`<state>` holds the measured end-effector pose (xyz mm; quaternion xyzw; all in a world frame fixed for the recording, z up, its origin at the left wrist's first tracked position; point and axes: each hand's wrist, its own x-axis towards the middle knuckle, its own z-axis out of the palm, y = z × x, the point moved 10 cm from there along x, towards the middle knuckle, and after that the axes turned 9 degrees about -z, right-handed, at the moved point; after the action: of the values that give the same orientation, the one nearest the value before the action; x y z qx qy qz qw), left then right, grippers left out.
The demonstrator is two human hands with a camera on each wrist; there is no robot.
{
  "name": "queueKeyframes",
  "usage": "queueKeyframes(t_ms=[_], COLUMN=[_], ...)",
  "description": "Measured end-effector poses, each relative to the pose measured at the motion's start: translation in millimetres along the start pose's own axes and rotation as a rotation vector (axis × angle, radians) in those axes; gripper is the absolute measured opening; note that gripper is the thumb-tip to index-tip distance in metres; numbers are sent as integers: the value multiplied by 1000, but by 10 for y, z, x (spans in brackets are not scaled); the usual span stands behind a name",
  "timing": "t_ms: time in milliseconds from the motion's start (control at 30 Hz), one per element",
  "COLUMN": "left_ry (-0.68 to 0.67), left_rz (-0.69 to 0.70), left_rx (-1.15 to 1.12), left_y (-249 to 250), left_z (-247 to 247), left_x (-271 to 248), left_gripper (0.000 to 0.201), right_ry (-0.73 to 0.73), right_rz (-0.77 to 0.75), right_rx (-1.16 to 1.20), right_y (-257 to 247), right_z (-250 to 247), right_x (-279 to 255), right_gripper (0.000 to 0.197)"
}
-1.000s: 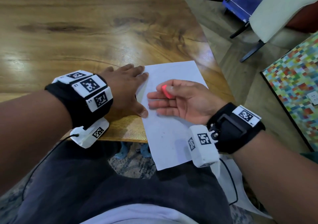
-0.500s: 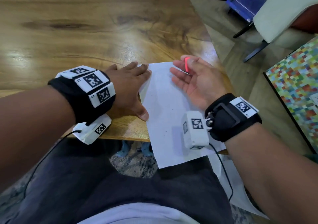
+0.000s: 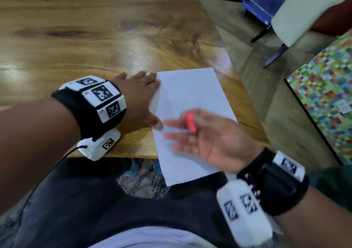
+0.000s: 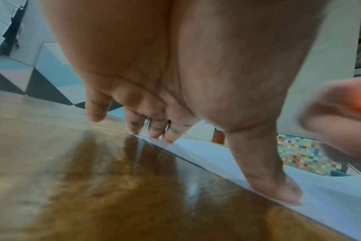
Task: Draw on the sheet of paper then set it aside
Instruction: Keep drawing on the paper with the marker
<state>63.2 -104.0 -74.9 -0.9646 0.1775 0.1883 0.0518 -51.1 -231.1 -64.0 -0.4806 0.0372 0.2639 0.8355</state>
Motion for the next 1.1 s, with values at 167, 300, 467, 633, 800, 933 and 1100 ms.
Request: queueKeyframes(t_ms=[167,300,467,633,800,933,1100], left_ry=[-37,-38,-48,-61,-14,-66,-83], left_rz=[-22,-30,-29,-33,-32,-31,-26], left_rx=[-2,2,15,20,9,17,23], left_y=[-1,1,11,9,6,12,1], left_z=[13,2,5,2,-5,13,17], left_x=[-8,-22,-32,-38,-39,-28,-11], left_gripper=[135,133,132,132,131,133,136], right_ry=[90,454,144,489,239,336,435], right_rz=[34,-265,-61,-280,-171,-162,-318], right_rx=[45,110,21,48,46,35,100], right_y=[167,-456,-169,-697,-512,-423,-827], right_z=[-237,-914,-615,-1213,-748,-756,-885], right_x=[-57,-90,-80,-60,253,502,642], right_gripper=[19,16,20,17,18,15,12])
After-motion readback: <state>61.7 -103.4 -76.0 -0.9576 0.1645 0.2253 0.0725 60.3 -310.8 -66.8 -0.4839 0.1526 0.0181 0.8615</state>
